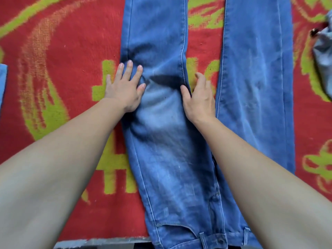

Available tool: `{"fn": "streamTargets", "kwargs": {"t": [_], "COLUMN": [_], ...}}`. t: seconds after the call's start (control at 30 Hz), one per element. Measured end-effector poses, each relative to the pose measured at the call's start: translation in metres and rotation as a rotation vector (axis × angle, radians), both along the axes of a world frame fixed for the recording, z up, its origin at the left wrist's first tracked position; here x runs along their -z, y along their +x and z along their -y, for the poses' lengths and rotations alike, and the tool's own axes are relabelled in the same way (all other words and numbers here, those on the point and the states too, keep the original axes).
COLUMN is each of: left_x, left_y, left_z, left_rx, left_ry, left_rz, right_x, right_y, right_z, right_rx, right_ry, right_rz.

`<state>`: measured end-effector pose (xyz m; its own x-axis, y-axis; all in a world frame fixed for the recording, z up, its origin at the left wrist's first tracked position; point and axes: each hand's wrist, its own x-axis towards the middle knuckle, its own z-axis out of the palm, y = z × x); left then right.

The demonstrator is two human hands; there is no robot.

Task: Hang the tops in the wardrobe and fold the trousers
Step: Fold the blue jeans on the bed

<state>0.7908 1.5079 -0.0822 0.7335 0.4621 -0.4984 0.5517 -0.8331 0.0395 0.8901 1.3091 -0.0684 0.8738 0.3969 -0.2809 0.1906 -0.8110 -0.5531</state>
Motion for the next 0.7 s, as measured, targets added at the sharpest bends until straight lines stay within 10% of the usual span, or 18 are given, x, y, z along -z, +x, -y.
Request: {"fn": "streamTargets", "kwargs": {"t": [0.17,0.37,0.5,0.7], "left_x": [-0.018,-0.039,-0.045,-0.045], "left_y": [-0.034,-0.143,-0.203,-0.222], "left_z": [0.076,0.254,0.324,0.368], "left_rx": [-0.212,-0.002,0.396,0.545], "left_ry": [0.053,-0.107,-0.376,-0.215], "left_rz": [0.341,0.53,0.383,0.0], "right_x": [-0.013,-0.016,-0.022,-0.024], "right_y": [-0.062,-0.119,-0.139,-0.136], "right_z": [0.085,0.227,0.305,0.362], "right_rx": [0.12,0.478,0.606,0.511], "right_ry": [-0.145,-0.432,-0.598,-0.61], "right_rz": [0.309,0.125,-0.085,-0.155]}}
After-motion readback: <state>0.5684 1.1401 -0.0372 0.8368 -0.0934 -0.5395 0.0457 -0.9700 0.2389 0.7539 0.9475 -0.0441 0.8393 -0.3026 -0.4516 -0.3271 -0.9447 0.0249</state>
